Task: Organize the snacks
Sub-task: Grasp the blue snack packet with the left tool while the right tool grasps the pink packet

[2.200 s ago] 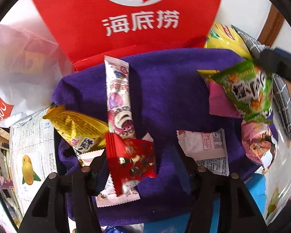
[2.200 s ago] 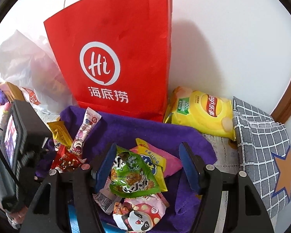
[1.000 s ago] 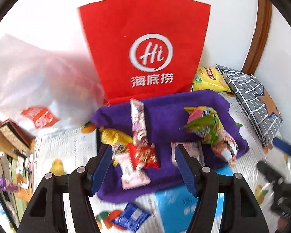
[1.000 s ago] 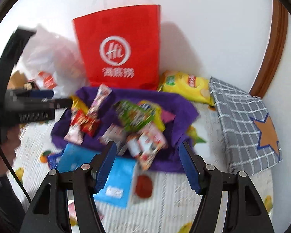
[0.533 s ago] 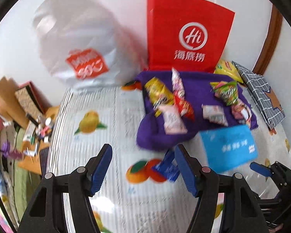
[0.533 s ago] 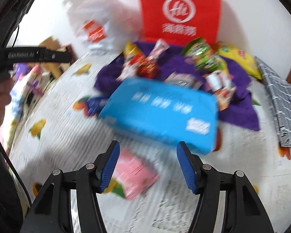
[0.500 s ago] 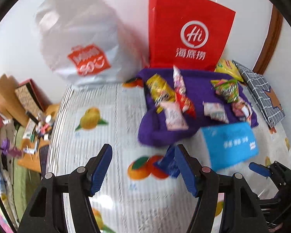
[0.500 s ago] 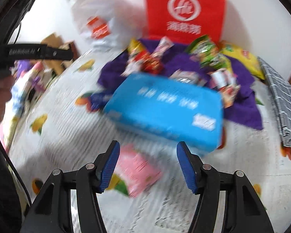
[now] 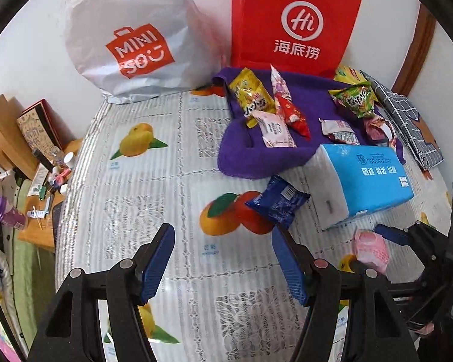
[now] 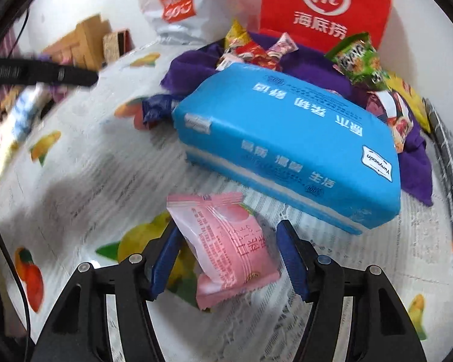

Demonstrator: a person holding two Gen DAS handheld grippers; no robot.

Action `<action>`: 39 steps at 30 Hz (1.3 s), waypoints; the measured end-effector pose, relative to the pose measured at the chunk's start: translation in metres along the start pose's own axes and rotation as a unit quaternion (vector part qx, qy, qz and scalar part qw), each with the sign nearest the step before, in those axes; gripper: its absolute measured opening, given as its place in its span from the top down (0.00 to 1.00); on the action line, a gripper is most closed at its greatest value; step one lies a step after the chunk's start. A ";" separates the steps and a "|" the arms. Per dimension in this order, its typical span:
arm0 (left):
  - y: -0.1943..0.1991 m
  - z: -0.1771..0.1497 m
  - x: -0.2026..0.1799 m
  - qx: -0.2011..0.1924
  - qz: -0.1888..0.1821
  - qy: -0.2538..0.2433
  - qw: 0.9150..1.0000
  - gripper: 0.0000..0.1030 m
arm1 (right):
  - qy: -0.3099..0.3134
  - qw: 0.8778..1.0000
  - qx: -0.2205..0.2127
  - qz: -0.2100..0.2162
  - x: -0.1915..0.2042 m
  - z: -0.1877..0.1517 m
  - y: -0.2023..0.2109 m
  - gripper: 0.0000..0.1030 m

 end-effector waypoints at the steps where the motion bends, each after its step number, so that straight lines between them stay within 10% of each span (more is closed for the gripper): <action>1: -0.001 0.000 -0.001 0.000 -0.002 0.000 1.000 0.37 | -0.007 1.000 -0.002 0.001 -0.002 0.000 0.000 0.47; 5: -0.012 0.003 -0.013 -0.002 -0.016 -0.004 1.000 0.37 | -0.016 1.000 -0.012 -0.006 -0.009 -0.008 0.009 0.61; 21: -0.052 0.042 -0.040 -0.010 -0.027 -0.040 0.999 0.38 | -0.104 0.993 -0.032 -0.052 -0.097 -0.057 0.031 0.61; 30: -0.067 0.026 -0.051 0.030 -0.093 -0.063 0.993 0.39 | -0.130 0.988 -0.040 -0.070 -0.121 -0.053 0.027 0.60; 39: -0.078 0.023 -0.066 0.011 -0.030 -0.096 0.995 0.40 | -0.137 0.987 -0.056 -0.070 -0.124 -0.050 0.025 0.60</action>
Point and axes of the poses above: each gripper's, at about its wrist camera, not at the fingertips, and y roughly against the way its jaws point, x to its left, z to its top, the point moved 3 cm from there along -y, roughly the way its jaws point, and after that the axes turned 6 degrees about x, right-handed, at the moved point
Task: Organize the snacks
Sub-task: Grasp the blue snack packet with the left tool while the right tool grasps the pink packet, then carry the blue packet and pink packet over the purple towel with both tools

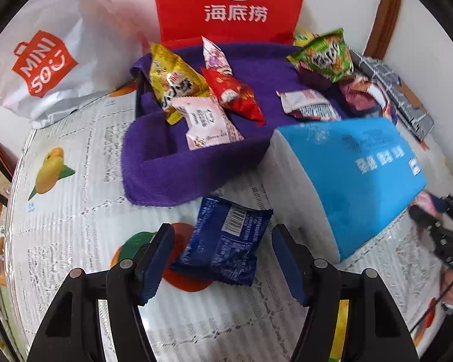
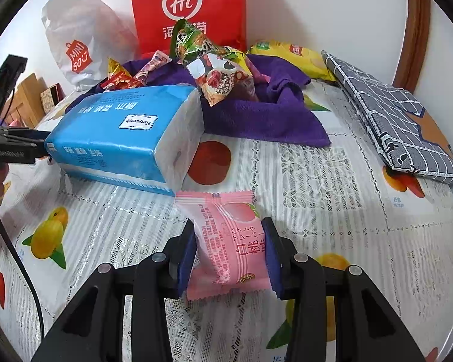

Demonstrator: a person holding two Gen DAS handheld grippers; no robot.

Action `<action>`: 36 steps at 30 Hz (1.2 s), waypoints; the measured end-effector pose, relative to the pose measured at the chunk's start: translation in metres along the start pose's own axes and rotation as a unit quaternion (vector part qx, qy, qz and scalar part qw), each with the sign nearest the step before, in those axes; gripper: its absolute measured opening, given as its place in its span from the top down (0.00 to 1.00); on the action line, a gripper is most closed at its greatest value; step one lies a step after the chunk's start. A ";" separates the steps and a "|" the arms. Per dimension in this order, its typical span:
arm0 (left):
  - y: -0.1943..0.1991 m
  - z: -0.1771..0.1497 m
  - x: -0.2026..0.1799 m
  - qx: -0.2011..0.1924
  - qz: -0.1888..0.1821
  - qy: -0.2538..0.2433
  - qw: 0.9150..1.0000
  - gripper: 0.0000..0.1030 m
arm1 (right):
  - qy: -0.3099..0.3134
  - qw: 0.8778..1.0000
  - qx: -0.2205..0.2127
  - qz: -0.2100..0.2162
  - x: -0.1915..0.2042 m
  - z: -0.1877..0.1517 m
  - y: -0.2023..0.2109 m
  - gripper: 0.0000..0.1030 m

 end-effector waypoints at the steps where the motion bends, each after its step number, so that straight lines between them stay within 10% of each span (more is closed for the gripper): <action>1: -0.004 -0.002 -0.002 0.003 0.016 -0.003 1.000 0.50 | 0.000 1.000 0.000 0.000 0.000 0.000 0.000 0.60; 17: 0.011 -0.043 -0.004 -0.081 0.031 0.055 0.995 0.57 | -0.035 0.999 -0.002 -0.039 -0.007 0.013 -0.009 0.60; 36: 0.010 -0.043 -0.004 -0.083 0.036 0.062 0.994 0.57 | -0.032 0.999 0.001 -0.039 -0.007 0.014 -0.009 0.59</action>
Point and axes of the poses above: each gripper's, at about its wrist camera, not at the fingertips, and y roughly against the way its jaws point, x to its left, z to its top, the point moved 3 cm from there along -y, roughly the way its jaws point, and after that the axes turned 6 degrees about x, right-handed, at the moved point
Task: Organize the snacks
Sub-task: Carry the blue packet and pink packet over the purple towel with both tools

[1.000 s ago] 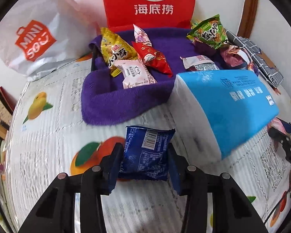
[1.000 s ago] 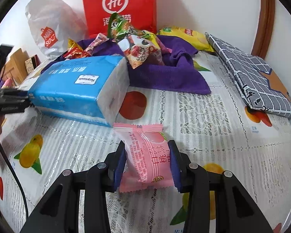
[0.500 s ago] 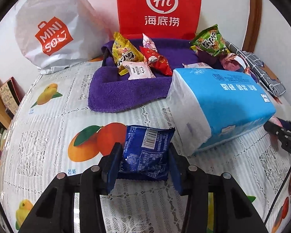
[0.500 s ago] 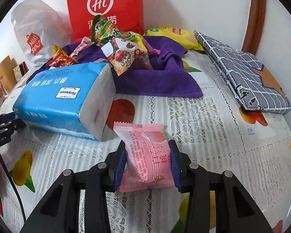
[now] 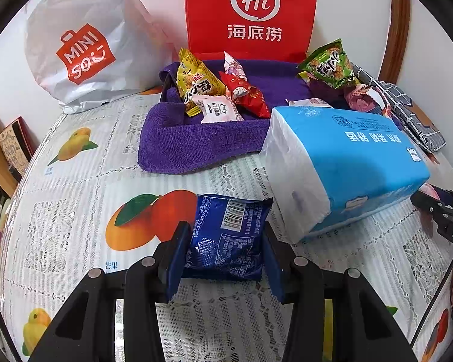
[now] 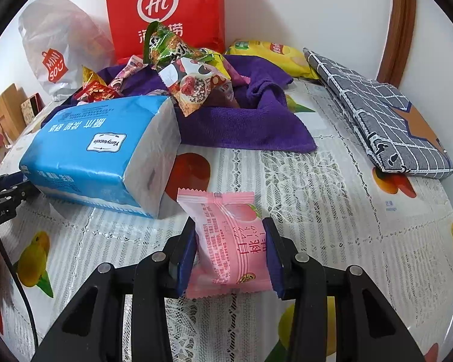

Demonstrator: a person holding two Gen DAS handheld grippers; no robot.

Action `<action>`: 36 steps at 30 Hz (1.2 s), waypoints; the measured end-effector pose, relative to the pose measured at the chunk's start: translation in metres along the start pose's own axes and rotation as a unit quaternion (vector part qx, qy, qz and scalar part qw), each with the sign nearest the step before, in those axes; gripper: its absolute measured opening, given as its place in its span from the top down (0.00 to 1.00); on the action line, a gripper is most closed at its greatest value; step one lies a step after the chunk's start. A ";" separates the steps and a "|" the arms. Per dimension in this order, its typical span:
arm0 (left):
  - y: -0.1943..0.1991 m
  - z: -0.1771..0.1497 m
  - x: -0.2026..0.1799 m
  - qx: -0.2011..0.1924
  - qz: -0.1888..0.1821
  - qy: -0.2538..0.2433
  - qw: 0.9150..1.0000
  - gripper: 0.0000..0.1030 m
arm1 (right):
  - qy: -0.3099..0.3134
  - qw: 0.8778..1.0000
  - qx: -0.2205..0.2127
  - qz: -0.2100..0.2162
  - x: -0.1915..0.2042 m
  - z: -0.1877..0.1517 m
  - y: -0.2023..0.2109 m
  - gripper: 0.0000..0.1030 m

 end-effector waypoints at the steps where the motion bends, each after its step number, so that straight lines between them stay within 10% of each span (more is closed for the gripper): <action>1: 0.000 0.000 0.000 0.000 0.000 0.001 1.000 0.57 | -0.001 1.000 0.000 0.001 0.000 0.000 0.000 0.59; 20: 0.000 0.001 -0.002 0.002 0.013 -0.004 1.000 0.57 | -0.024 1.000 0.004 -0.010 -0.007 0.000 -0.003 0.44; 36: 0.007 -0.002 -0.005 -0.008 -0.002 -0.014 1.000 0.59 | -0.018 1.000 0.004 0.008 -0.006 -0.009 0.012 0.60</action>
Point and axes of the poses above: each gripper's, at about its wrist camera, not at the fingertips, and y roughly against the way its jaws point, x to its left, z to its top, the point moved 3 cm from there along -y, roughly the way its jaws point, and after that the axes turned 6 degrees about x, right-handed, at the moved point
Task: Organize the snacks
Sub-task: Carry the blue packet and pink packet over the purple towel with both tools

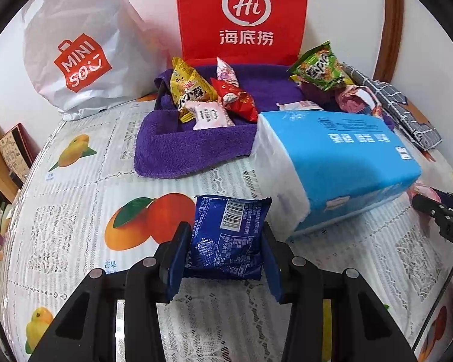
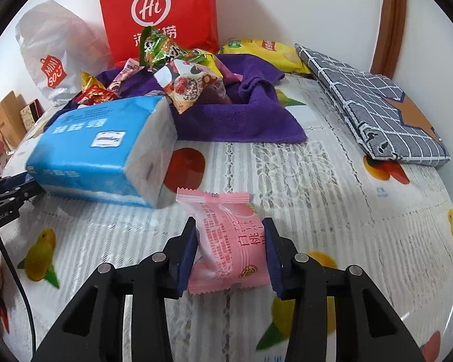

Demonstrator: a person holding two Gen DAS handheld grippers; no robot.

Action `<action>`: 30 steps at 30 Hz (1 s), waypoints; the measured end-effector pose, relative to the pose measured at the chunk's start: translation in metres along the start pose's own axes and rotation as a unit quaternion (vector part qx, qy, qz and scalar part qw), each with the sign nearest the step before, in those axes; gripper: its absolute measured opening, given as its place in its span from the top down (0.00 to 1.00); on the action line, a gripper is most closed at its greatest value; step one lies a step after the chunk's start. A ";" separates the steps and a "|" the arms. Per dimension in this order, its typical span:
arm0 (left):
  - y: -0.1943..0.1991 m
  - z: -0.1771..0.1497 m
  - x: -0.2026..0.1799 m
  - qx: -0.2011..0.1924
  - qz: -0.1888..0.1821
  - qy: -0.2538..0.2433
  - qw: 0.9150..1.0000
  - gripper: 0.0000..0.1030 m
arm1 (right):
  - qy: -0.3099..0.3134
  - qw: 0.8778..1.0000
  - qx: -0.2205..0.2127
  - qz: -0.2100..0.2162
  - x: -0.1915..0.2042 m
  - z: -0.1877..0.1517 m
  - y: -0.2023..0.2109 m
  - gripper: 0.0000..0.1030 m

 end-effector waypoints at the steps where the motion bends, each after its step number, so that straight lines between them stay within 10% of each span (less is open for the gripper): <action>1: 0.001 0.000 0.000 -0.002 0.000 -0.002 1.000 0.59 | 0.000 1.000 -0.002 0.003 0.001 -0.001 0.006 0.60; 30: 0.126 0.071 -0.015 -0.044 0.008 -0.010 0.999 0.59 | 0.037 0.992 -0.104 0.056 0.019 0.086 0.130 0.60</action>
Point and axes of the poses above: each gripper's, at about its wrist camera, not at the fingertips, and y roughly against the way its jaws point, x to its left, z to its top, the point moved 3 cm from there along -y, roughly the way its jaws point, and after that the axes turned 6 degrees about x, right-handed, at the moved point
